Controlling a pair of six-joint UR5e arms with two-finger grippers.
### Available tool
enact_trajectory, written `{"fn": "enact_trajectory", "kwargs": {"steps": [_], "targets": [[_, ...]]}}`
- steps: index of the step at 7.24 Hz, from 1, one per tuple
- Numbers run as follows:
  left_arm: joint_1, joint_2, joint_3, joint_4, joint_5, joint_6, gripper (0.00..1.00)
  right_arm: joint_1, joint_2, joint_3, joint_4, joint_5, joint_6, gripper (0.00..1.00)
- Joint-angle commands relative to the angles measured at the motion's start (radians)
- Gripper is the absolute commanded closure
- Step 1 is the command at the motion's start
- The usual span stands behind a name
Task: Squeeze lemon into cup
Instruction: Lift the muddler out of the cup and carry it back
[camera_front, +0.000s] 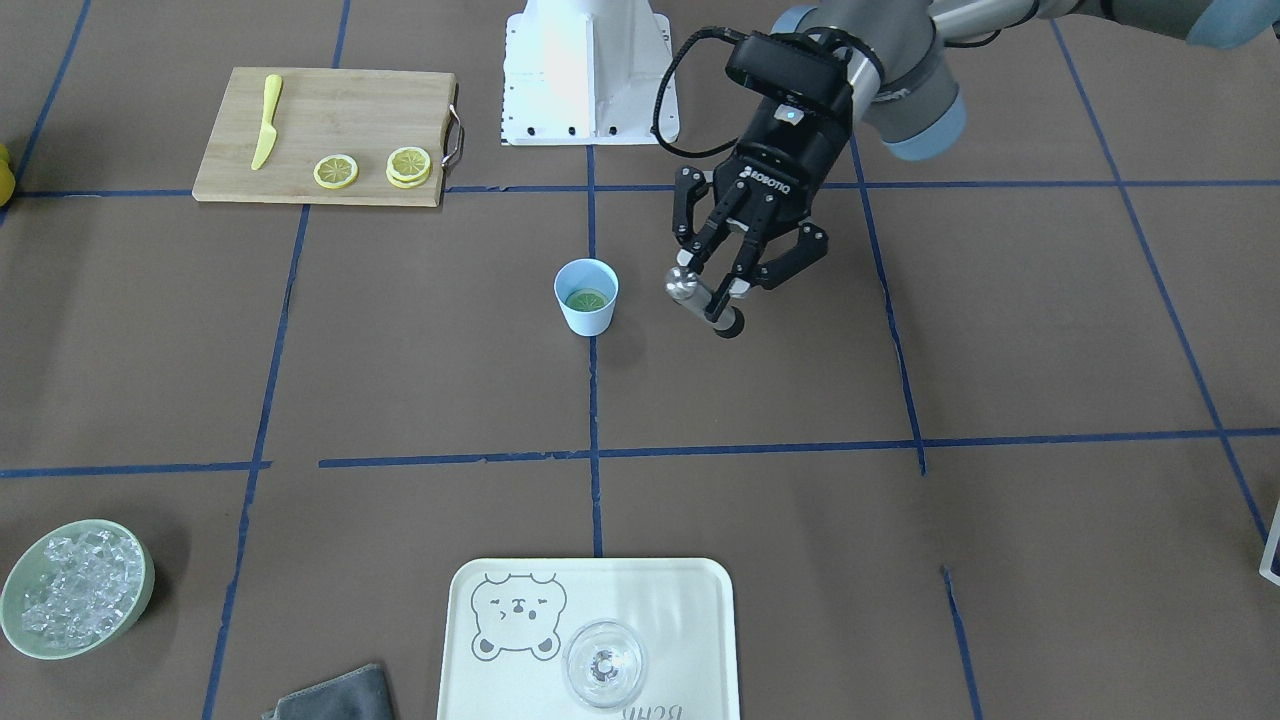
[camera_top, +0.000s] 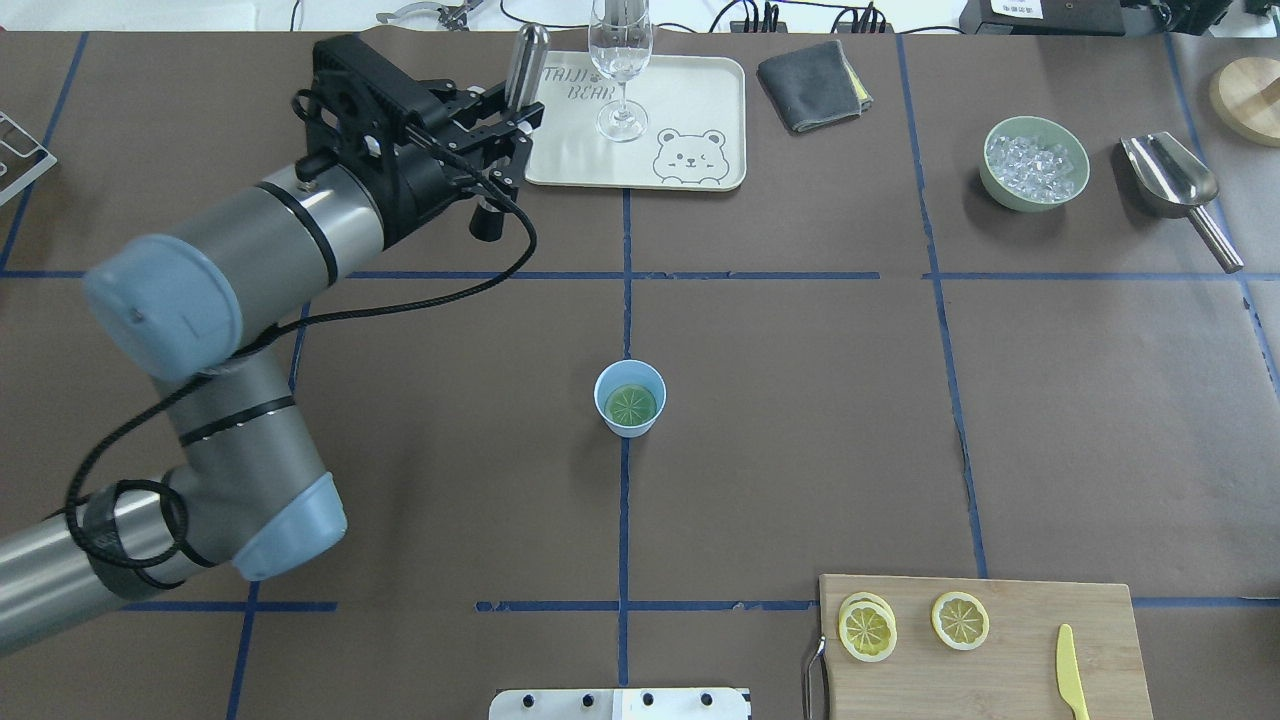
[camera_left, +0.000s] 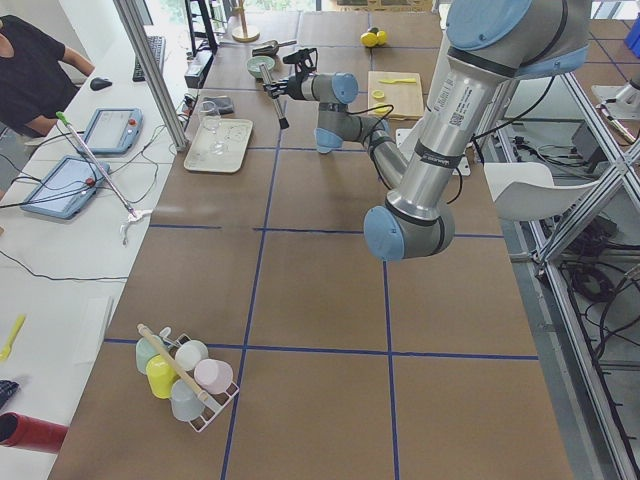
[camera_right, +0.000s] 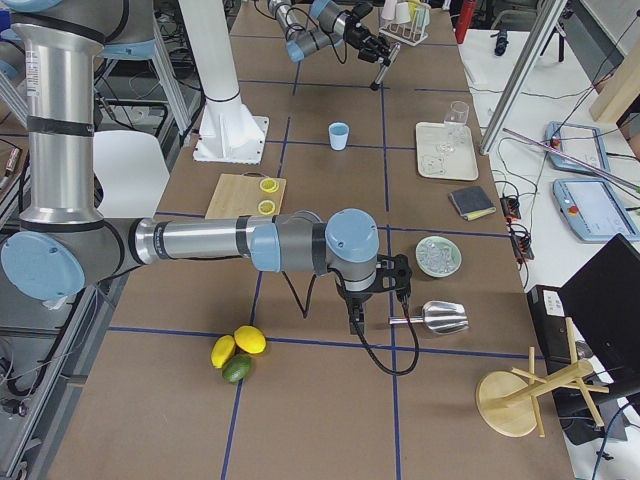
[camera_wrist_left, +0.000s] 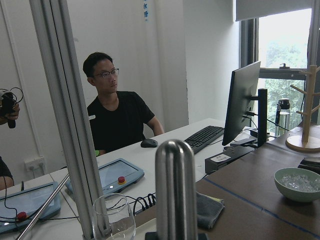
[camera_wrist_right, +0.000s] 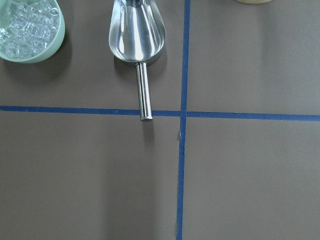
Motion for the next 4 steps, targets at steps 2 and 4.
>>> {"fn": "enact_trajectory", "kwargs": {"steps": [2, 4], "targets": [[-0.126, 0.1, -0.253, 0.413, -0.378, -0.149, 1.0, 0.0, -0.004, 0.002, 0.0, 0.014, 0.0, 0.0], [-0.171, 0.142, -0.243, 0.549, -0.682, -0.152, 1.0, 0.0, -0.016, -0.001, -0.003, 0.014, 0.0, 0.0]]}}
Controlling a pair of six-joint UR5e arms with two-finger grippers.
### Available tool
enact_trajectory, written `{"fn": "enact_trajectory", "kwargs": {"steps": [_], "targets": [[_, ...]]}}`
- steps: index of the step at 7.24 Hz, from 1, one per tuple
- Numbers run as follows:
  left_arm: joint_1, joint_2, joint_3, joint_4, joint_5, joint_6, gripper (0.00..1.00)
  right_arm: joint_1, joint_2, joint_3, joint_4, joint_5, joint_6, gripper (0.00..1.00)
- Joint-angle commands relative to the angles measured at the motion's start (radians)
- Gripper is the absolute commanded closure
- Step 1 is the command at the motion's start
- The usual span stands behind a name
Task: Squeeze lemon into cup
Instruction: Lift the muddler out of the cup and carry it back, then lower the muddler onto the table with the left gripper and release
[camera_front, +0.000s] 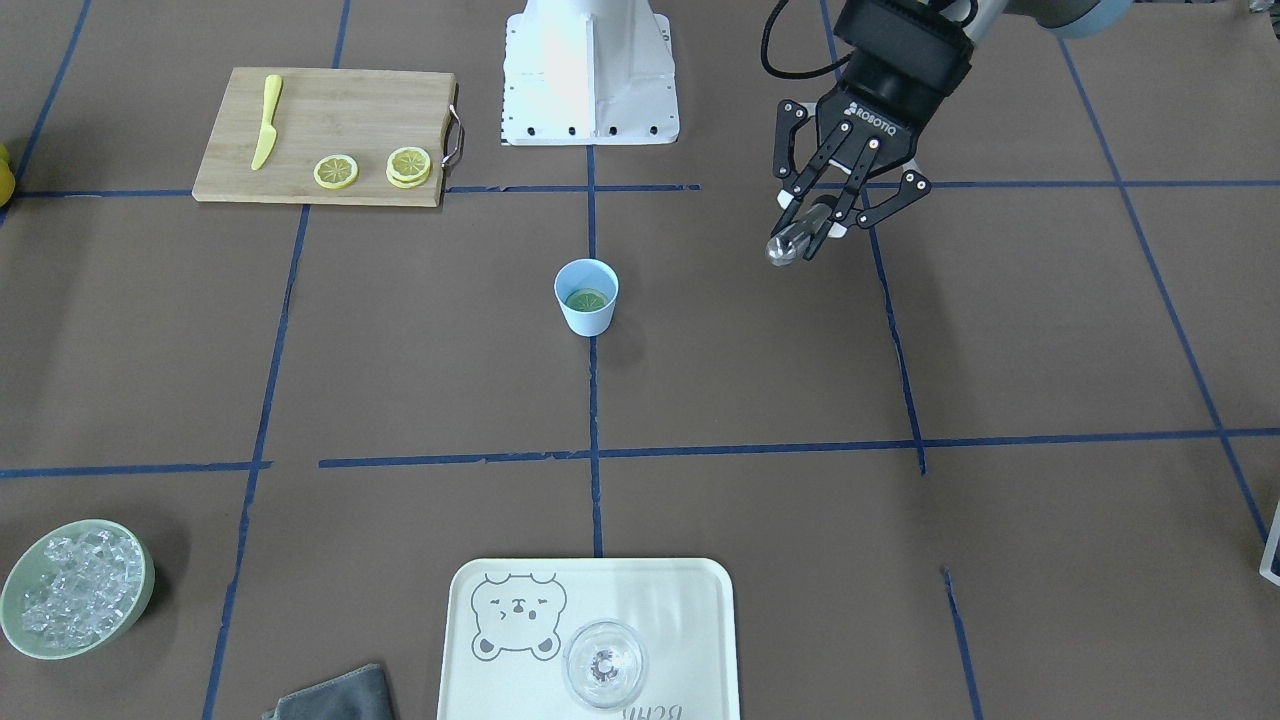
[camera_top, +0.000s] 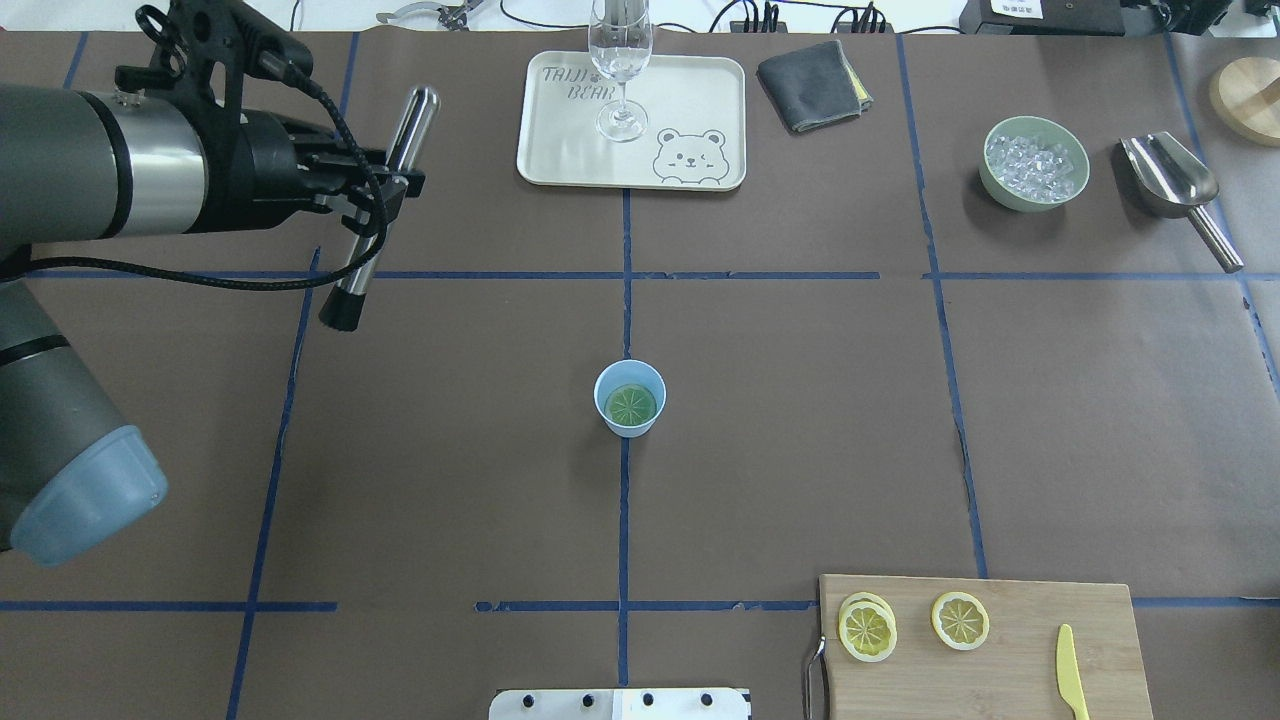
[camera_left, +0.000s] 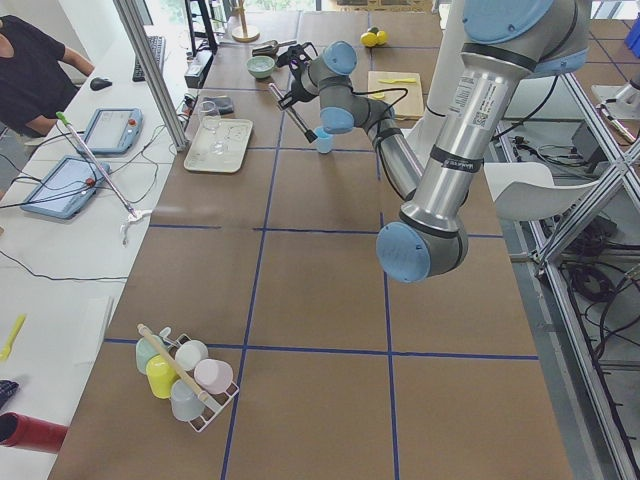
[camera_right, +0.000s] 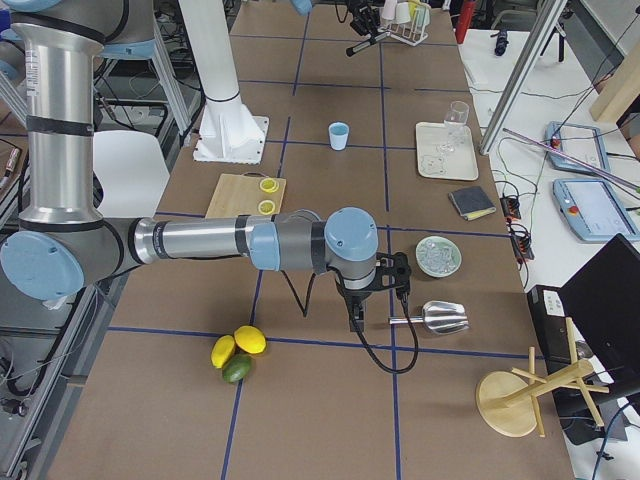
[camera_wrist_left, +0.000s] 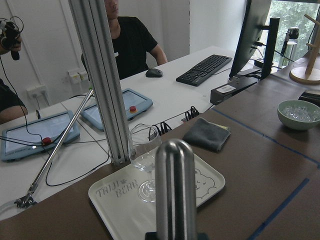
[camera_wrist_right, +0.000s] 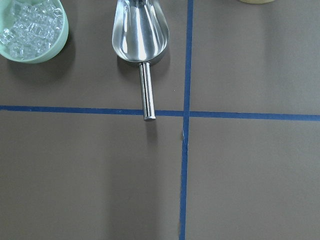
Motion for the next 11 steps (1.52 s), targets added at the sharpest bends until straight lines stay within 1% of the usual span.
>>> {"fn": "enact_trajectory", "kwargs": {"steps": [1, 2, 3, 4, 5, 7, 8, 10, 11], "targets": [[-0.075, 0.077, -0.005, 0.124, -0.218, -0.01, 1.0, 0.0, -0.012, -0.002, -0.007, 0.001, 0.0, 0.0], [-0.095, 0.115, -0.007, 0.168, -0.218, -0.009, 1.0, 0.0, -0.024, 0.0, -0.006, 0.001, 0.0, 0.0], [-0.095, 0.126, -0.001, 0.29, -0.217, -0.001, 1.0, -0.002, -0.033, 0.0, -0.006, 0.002, 0.0, 0.0], [-0.095, 0.131, 0.004, 0.37, -0.215, -0.001, 1.0, -0.003, -0.044, 0.0, -0.003, 0.002, -0.002, 0.0], [-0.094, 0.13, 0.045, 0.406, -0.217, -0.001, 1.0, -0.003, -0.047, 0.0, -0.001, 0.002, -0.002, 0.0], [-0.089, 0.13, 0.147, 0.416, -0.208, -0.012, 1.0, -0.005, -0.047, 0.0, 0.002, 0.002, -0.002, 0.0], [-0.088, 0.128, 0.165, 0.419, -0.208, -0.018, 1.0, -0.006, -0.047, 0.004, 0.002, 0.002, -0.002, 0.0], [-0.094, 0.14, 0.29, 0.425, -0.208, -0.022, 1.0, -0.008, -0.045, 0.023, 0.002, 0.002, -0.002, 0.0], [-0.095, 0.145, 0.316, 0.425, -0.209, -0.035, 1.0, -0.008, -0.045, 0.034, 0.002, 0.002, -0.002, 0.0]]}}
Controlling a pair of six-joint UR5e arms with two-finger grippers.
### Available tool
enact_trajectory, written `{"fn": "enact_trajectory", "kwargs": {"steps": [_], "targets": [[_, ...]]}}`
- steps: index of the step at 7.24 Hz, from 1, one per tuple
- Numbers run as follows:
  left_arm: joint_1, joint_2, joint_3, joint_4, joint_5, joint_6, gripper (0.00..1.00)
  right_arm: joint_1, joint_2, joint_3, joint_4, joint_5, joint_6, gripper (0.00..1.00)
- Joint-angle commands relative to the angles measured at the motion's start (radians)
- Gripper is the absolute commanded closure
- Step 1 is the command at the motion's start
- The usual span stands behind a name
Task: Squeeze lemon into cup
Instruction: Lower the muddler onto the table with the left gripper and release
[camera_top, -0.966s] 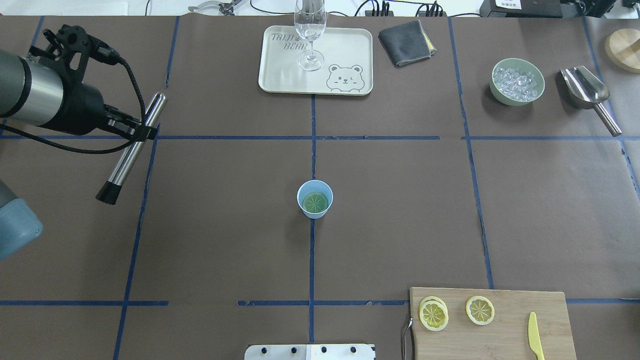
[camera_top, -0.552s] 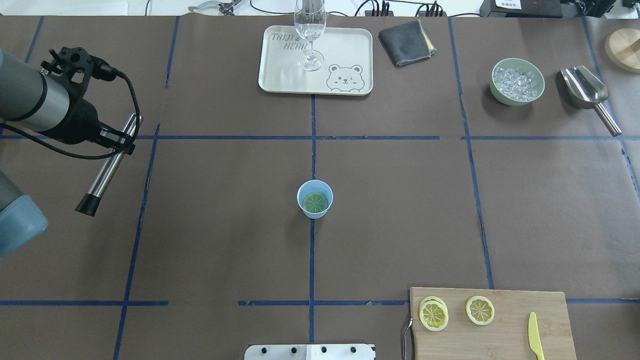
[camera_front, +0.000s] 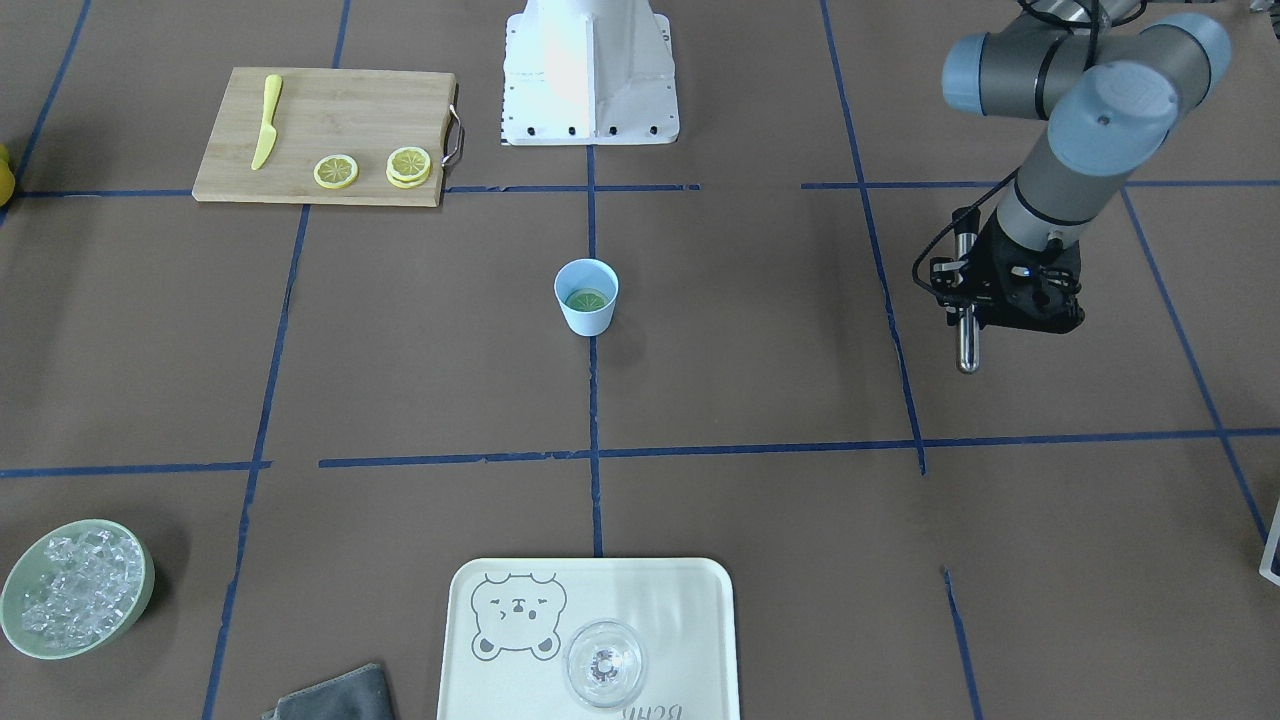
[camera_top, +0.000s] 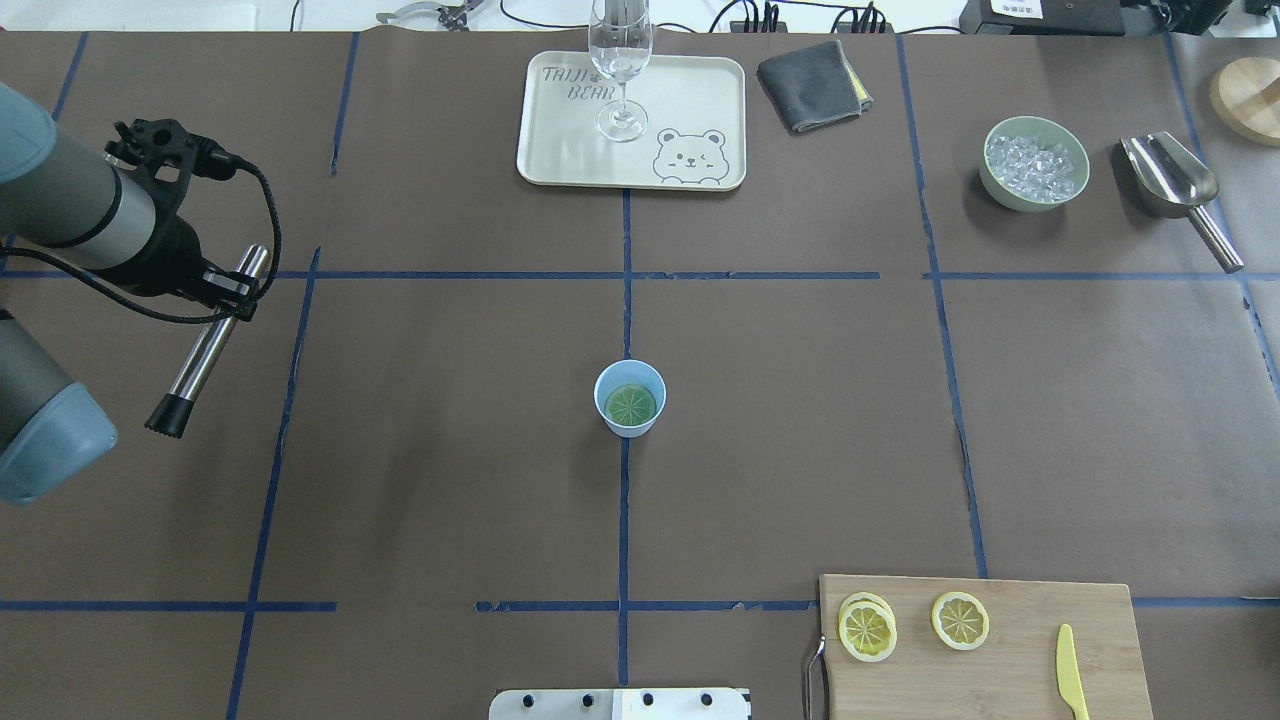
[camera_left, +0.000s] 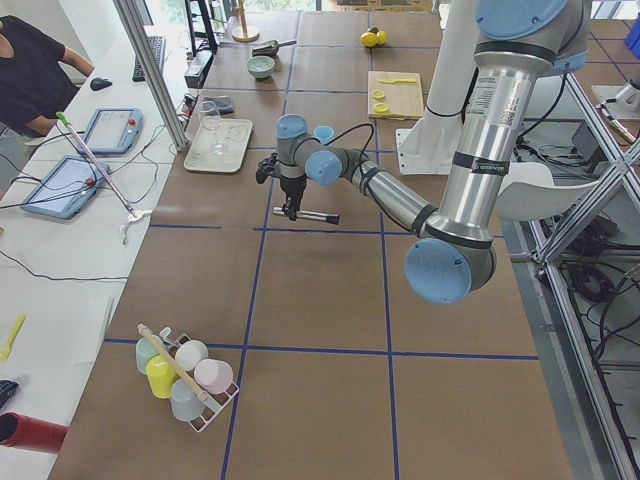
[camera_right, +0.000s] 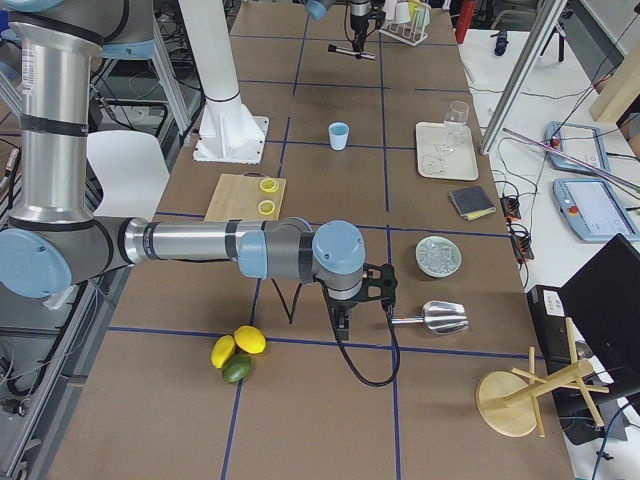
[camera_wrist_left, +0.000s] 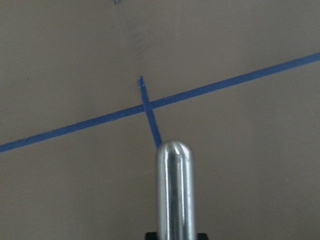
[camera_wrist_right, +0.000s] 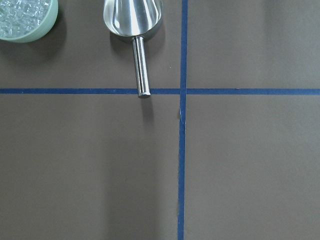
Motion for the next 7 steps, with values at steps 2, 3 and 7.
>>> {"fn": "enact_trajectory", "kwargs": {"steps": [2, 3, 7], "targets": [[0.002, 0.013, 0.08, -0.004, -0.001, -0.142, 1.0, -0.001, 0.0, 0.019, -0.002, 0.0, 0.002, 0.0], [0.008, 0.01, 0.098, -0.009, -0.001, -0.167, 1.0, -0.002, 0.002, 0.019, -0.002, 0.0, 0.0, 0.0], [0.033, -0.033, 0.178, -0.089, -0.001, -0.165, 1.0, -0.005, 0.002, 0.018, -0.002, -0.002, 0.0, 0.0]]}}
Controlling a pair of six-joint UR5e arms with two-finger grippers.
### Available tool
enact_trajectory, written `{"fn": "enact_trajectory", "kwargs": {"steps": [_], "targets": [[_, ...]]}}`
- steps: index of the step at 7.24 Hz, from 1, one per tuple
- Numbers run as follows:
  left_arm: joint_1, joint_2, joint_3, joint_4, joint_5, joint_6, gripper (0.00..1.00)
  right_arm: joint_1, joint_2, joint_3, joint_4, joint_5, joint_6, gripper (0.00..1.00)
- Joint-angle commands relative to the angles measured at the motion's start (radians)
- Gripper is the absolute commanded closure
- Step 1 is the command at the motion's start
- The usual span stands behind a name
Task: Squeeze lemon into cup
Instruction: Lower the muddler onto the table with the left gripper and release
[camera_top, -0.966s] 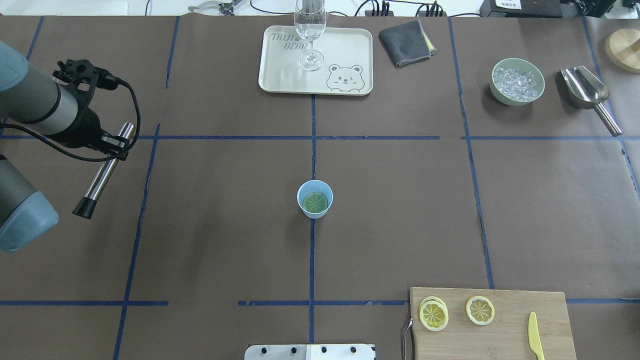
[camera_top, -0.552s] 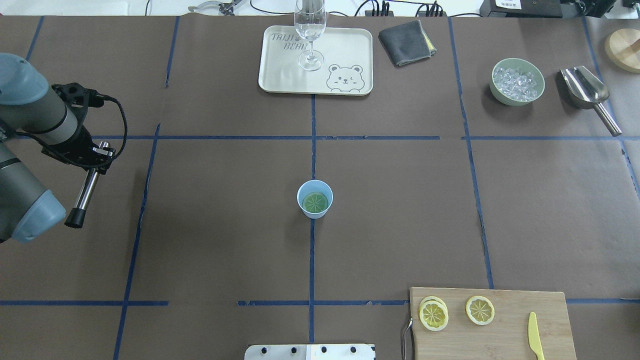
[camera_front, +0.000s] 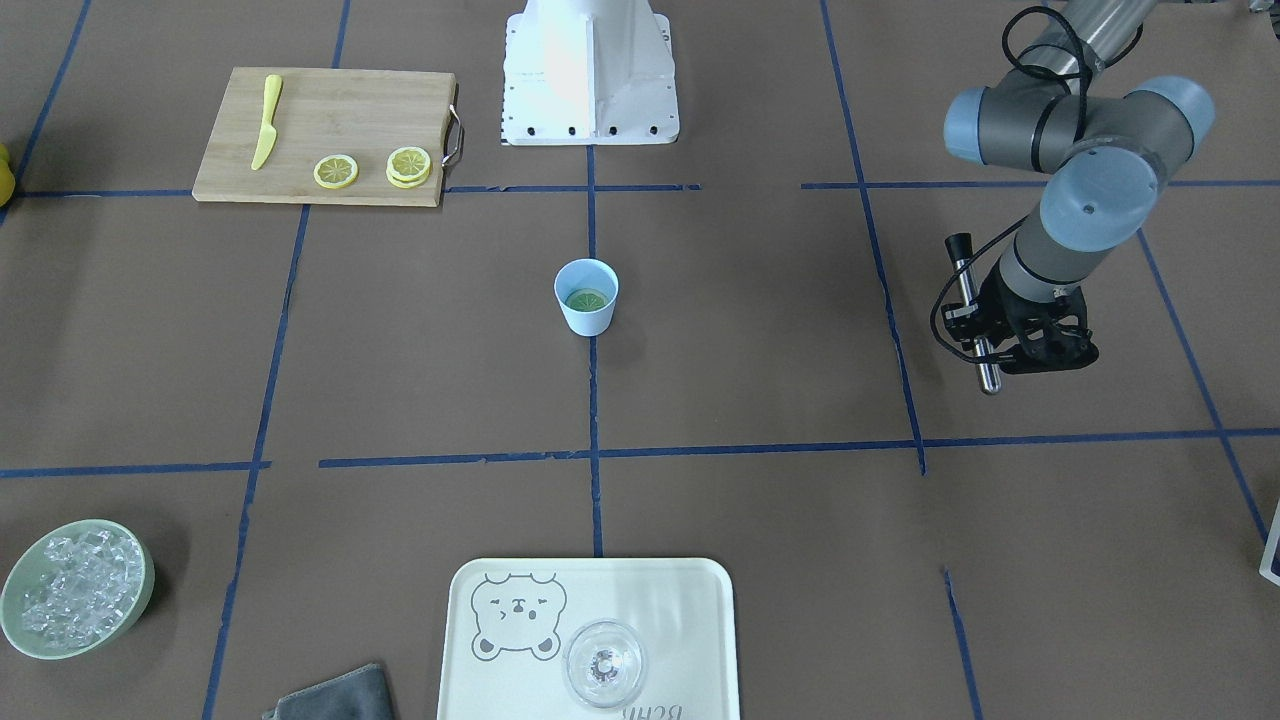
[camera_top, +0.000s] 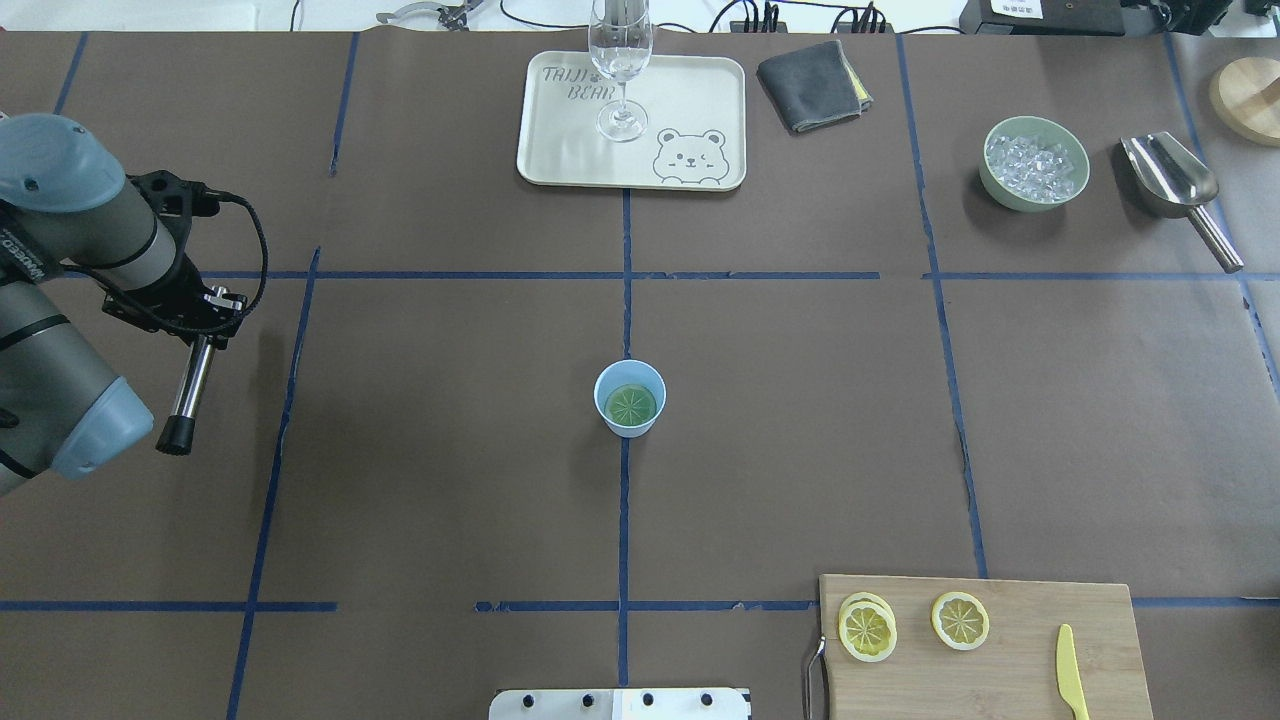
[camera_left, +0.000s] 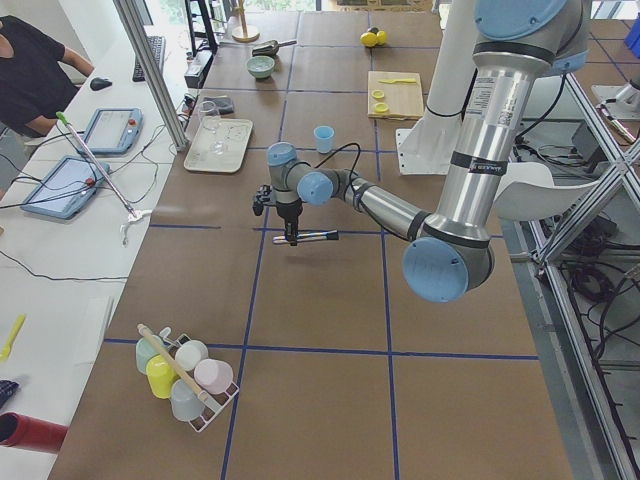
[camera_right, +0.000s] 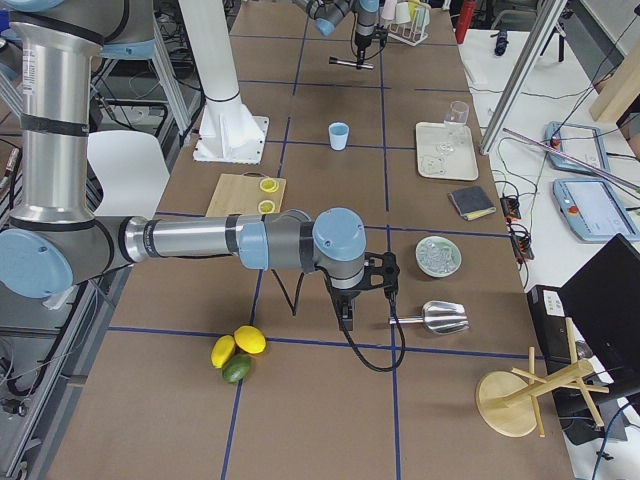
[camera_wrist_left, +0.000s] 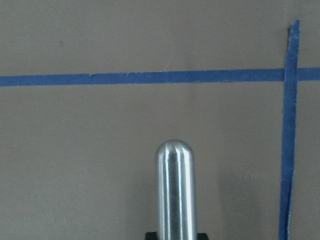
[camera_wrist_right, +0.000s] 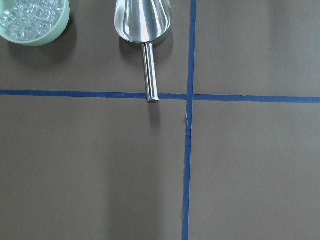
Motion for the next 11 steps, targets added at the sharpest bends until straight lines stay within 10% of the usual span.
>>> {"fn": "enact_trajectory", "kwargs": {"steps": [1, 4, 7, 11], "targets": [[0.024, -0.01, 0.063, -0.103, 0.003, 0.001, 1.0, -0.001, 0.0, -0.001, 0.0, -0.002, 0.0, 0.0], [0.032, -0.009, 0.062, -0.104, 0.023, 0.004, 1.0, -0.001, 0.001, -0.001, 0.0, -0.003, 0.0, 0.0], [0.032, 0.004, 0.059, -0.105, 0.023, 0.005, 0.0, -0.001, 0.001, -0.001, 0.0, -0.003, 0.0, 0.0], [-0.012, 0.001, 0.018, -0.087, 0.023, 0.03, 0.0, -0.001, 0.001, -0.001, 0.0, -0.002, 0.0, 0.0]]}}
